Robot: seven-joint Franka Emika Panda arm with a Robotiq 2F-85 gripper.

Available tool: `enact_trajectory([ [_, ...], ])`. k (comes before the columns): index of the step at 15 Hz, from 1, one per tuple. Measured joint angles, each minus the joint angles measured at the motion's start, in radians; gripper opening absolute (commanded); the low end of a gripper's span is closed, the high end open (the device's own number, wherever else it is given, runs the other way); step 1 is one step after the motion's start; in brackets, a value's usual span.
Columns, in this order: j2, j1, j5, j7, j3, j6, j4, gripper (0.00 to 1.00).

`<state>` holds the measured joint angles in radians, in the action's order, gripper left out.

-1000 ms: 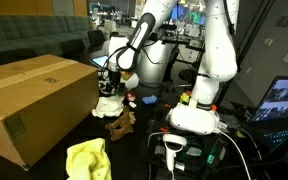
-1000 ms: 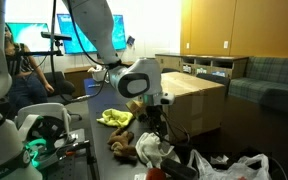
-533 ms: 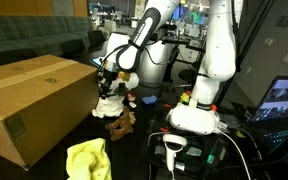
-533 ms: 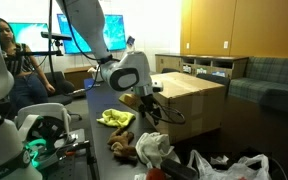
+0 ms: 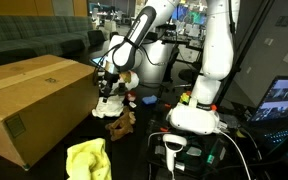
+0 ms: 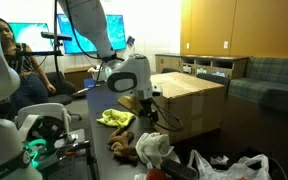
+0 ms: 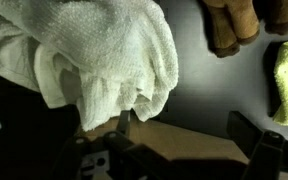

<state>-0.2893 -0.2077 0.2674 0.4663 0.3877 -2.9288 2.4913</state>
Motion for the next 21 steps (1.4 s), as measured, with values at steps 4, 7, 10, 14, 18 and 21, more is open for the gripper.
enact_trajectory([
  [4, -0.047, -0.054, 0.001, 0.032, 0.008, 0.002, -0.006, 1.00],
  [7, -0.083, -0.102, 0.001, 0.061, 0.043, 0.006, -0.014, 1.00],
  [10, -0.112, -0.126, 0.001, 0.071, 0.069, 0.020, -0.022, 1.00],
  [14, -0.153, -0.127, 0.001, 0.070, 0.071, 0.041, -0.034, 1.00],
  [18, -0.209, -0.126, 0.000, 0.066, 0.060, 0.044, -0.062, 1.00],
  [21, -0.252, -0.119, -0.006, 0.043, 0.032, 0.044, -0.098, 1.00],
])
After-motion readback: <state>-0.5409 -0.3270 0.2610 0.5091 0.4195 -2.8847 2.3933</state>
